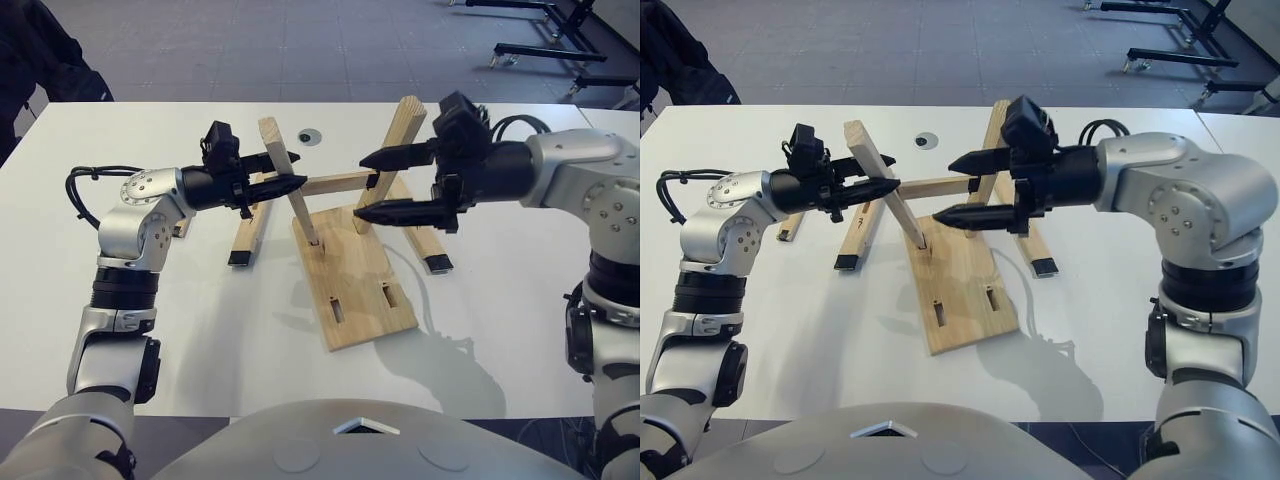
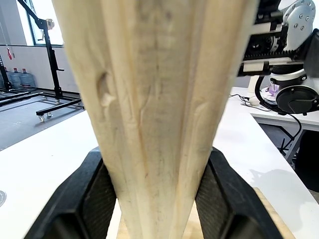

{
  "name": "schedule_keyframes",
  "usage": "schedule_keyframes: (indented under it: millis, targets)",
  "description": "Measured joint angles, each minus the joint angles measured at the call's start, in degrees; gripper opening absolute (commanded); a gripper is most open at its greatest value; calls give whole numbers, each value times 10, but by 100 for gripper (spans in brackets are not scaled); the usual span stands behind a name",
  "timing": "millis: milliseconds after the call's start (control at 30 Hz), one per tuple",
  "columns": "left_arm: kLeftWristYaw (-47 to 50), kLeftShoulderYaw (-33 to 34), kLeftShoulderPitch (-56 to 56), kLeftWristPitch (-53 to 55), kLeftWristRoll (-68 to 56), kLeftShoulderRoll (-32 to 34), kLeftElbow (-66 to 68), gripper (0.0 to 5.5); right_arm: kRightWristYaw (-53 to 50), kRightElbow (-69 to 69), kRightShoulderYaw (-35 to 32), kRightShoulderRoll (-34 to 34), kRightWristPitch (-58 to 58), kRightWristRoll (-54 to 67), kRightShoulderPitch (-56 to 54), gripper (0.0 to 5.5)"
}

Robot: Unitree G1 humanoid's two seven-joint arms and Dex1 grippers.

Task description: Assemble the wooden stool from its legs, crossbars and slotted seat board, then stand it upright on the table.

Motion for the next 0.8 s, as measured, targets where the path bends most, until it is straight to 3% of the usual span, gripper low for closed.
schedule_keyframes:
  millis: [167,400,733,800]
  targets:
    - [-4,-3,-9,-5,2,0,15,204,-134,1,-35,77,20,21,-73,315]
    - [-10,-10,-27,-5,10,-1,36,204,-325,-67,44,147,-35,-115,-111,183]
    - [-17,-15,-36,-7,14,-2,46,204,-414,-122,81,193,-15,-176,-61,2]
    - [-17,-16,-37,-7,15,-3,46,204,-423,-147,85,201,-7,-176,-20,2]
